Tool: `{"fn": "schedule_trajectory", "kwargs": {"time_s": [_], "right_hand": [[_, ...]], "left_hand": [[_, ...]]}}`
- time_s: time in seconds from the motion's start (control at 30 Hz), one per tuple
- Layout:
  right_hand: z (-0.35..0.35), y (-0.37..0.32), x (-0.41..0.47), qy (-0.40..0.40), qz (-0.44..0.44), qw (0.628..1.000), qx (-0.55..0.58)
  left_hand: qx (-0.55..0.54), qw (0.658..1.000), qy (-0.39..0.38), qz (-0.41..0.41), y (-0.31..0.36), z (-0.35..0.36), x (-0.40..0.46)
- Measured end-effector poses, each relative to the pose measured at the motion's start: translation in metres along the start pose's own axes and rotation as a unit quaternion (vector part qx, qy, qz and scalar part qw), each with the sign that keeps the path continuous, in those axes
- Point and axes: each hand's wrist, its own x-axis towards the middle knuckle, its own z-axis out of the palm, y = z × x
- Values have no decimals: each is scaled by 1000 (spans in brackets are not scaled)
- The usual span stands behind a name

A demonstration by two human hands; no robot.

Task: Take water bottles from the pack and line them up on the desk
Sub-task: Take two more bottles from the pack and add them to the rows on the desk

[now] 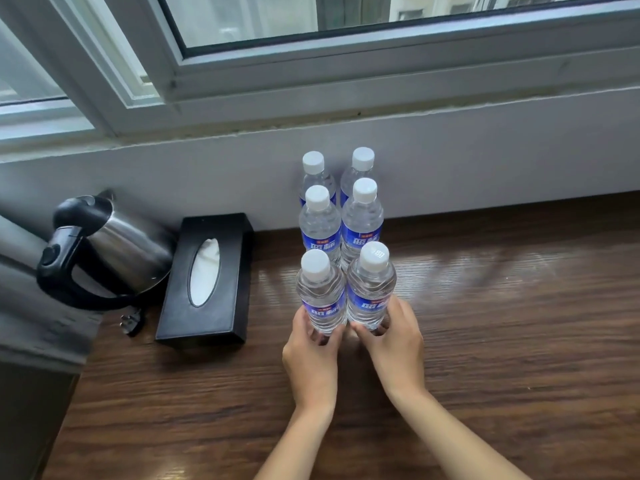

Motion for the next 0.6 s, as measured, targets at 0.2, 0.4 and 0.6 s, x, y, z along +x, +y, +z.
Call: {"fn": "schedule_trajectory", "kwargs": {"time_s": [0.2, 0.4, 0.6], "right_hand": [[7, -2, 18, 4, 11, 1000, 2], [11, -6, 31, 12, 8, 1000, 0], [11, -6, 36, 16, 11, 1000, 6]], "left_hand": [[11, 1000, 3, 9, 10, 4, 18], [27, 1000, 3, 16, 11, 9, 31], [44, 999, -5, 23, 15, 11, 33]]}}
